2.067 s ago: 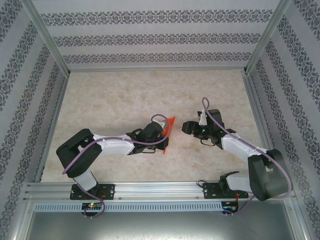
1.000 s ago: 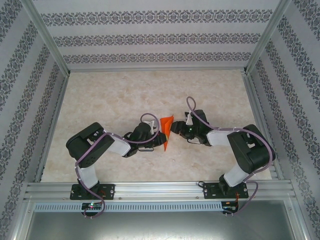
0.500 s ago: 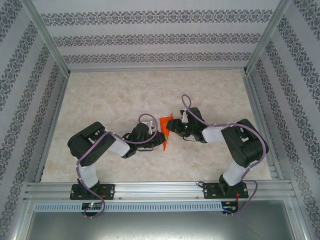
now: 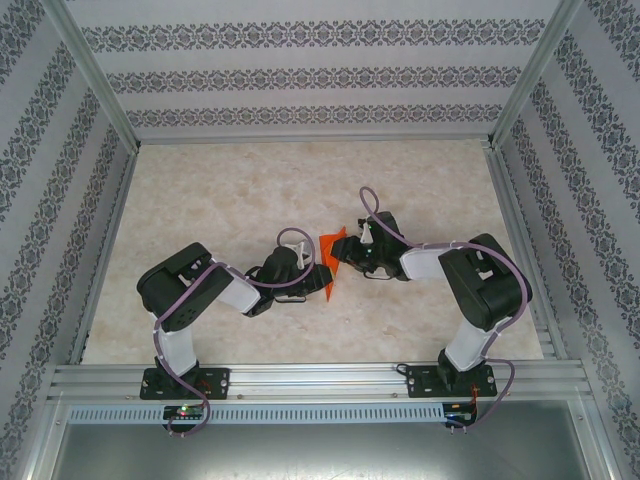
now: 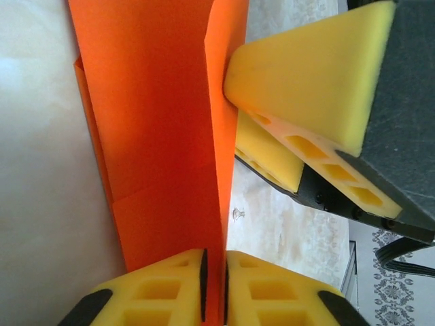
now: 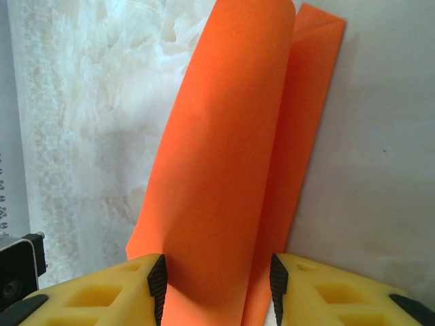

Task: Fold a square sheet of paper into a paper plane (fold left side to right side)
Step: Fold the wing for the fifth time at the center of the table.

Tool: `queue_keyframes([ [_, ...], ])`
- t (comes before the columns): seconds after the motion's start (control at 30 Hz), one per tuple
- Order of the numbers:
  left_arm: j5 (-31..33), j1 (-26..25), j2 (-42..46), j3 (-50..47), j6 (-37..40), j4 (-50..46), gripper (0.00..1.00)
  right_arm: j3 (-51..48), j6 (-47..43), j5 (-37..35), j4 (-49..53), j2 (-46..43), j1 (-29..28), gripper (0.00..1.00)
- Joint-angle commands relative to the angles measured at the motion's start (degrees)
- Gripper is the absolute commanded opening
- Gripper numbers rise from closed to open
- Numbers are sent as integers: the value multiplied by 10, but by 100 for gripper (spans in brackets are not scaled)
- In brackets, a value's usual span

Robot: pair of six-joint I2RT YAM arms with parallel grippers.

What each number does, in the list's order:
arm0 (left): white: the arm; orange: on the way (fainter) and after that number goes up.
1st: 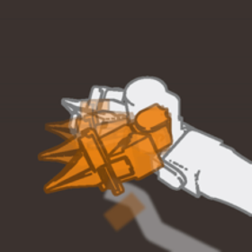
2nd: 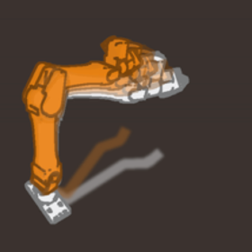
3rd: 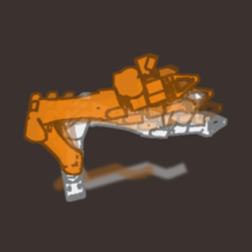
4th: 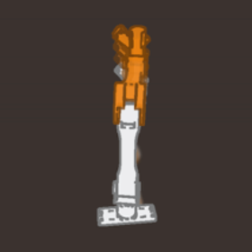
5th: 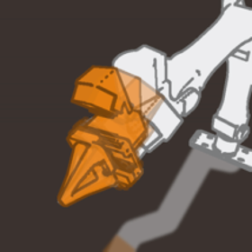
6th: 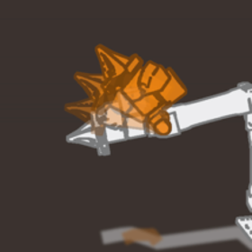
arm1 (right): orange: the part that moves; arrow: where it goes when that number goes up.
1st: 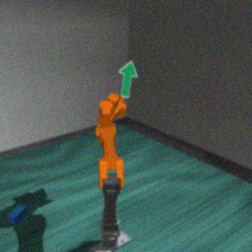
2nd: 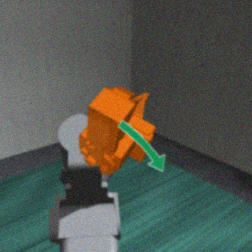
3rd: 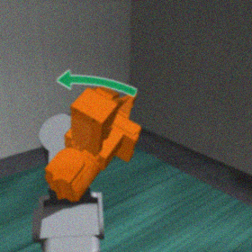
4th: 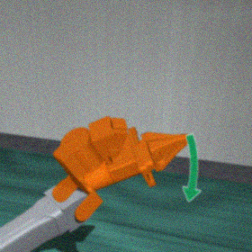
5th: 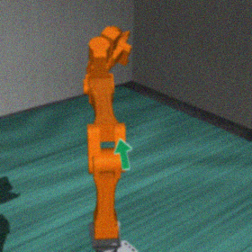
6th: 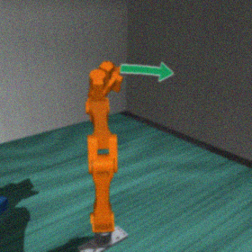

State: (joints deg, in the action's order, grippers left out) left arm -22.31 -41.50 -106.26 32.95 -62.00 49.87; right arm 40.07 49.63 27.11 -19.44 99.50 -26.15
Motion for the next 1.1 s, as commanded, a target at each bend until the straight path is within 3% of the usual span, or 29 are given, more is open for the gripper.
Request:
queue_keyframes([
  [0.0, -3, 9, -8, -5, -4, 31, 23, 8, 0, -15, 29, 22, -6, 45],
  [0.3, 2, 20, 40, -17, 11, -2, 38, 11, -2, -16, 37, 28, -6, 45],
  [0.5, 6, 46, 93, -36, 19, -55, 56, 15, -5, -17, 40, 28, -6, 45],
  [0.6, -16, 68, 101, -26, 21, -85, 56, 15, -8, -17, 44, 29, -6, 45],
  [0.77, -59, 94, 70, -1, 2, -49, 51, 15, -9, -18, 44, 28, -6, 45],
  [1.07, -84, 99, 7, 55, -8, -31, 45, 15, -9, -18, 48, 27, -7, 45],
])
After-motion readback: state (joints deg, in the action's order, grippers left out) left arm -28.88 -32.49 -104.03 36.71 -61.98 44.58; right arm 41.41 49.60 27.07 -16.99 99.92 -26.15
